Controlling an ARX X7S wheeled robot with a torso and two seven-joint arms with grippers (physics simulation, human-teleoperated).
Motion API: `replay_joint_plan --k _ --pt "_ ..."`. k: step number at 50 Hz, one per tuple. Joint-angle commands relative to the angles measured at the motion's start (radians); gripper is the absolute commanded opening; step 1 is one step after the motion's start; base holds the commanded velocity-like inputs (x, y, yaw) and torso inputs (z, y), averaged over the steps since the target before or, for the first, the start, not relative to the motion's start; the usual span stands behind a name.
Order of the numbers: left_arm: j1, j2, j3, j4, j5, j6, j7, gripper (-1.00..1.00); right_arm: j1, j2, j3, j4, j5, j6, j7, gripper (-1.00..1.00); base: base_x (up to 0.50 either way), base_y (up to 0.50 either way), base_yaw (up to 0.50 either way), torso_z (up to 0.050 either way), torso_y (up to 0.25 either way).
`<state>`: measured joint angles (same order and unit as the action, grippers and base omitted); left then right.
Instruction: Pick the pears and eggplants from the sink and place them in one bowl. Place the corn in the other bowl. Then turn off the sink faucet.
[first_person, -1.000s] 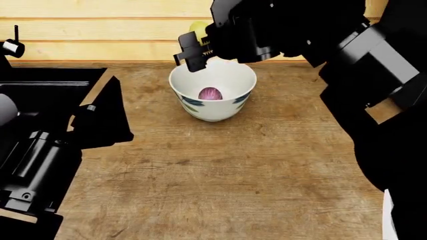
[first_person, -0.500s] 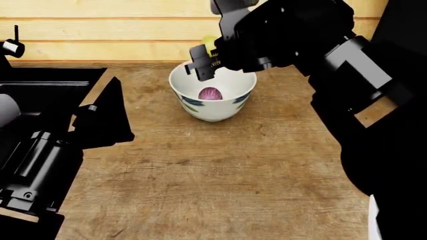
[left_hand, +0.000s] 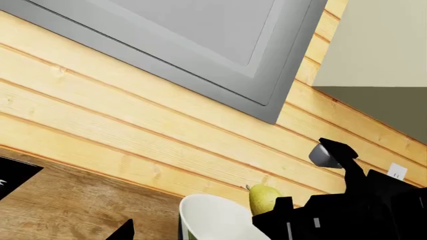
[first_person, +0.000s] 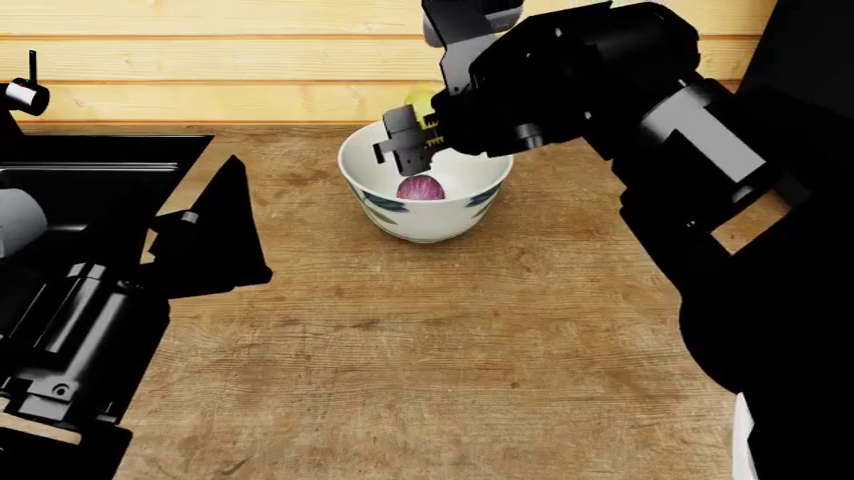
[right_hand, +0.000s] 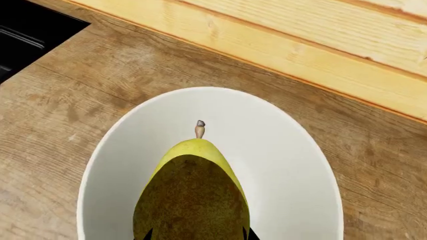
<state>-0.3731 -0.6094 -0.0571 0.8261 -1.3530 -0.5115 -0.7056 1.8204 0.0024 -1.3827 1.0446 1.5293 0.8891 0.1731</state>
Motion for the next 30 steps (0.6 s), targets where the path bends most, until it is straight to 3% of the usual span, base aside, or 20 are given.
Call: replay_joint_plan --k 1,2,3,30 --pt "-0.001 0.000 0.004 -0.003 0.002 0.002 0.002 1.00 0.006 0.000 -0.037 0.004 0.028 -0.003 -0.016 -1.00 0.00 0.00 0.00 0.000 0.000" --pt "-0.002 -0.001 0.004 -0.002 0.001 0.002 0.000 1.00 0.007 0.000 -0.041 0.004 0.031 -0.003 -0.016 -1.00 0.00 0.00 0.00 0.000 0.000" --pt "-0.003 -0.001 0.004 -0.001 0.000 0.001 -0.001 1.00 0.008 0.000 -0.046 0.004 0.033 -0.003 -0.016 1.00 0.00 0.00 0.00 0.000 0.000" --pt "-0.001 -0.001 0.012 -0.004 0.007 0.006 0.001 1.00 0.021 0.004 -0.096 0.001 0.076 -0.026 -0.017 1.00 0.00 0.00 0.00 0.000 0.000"
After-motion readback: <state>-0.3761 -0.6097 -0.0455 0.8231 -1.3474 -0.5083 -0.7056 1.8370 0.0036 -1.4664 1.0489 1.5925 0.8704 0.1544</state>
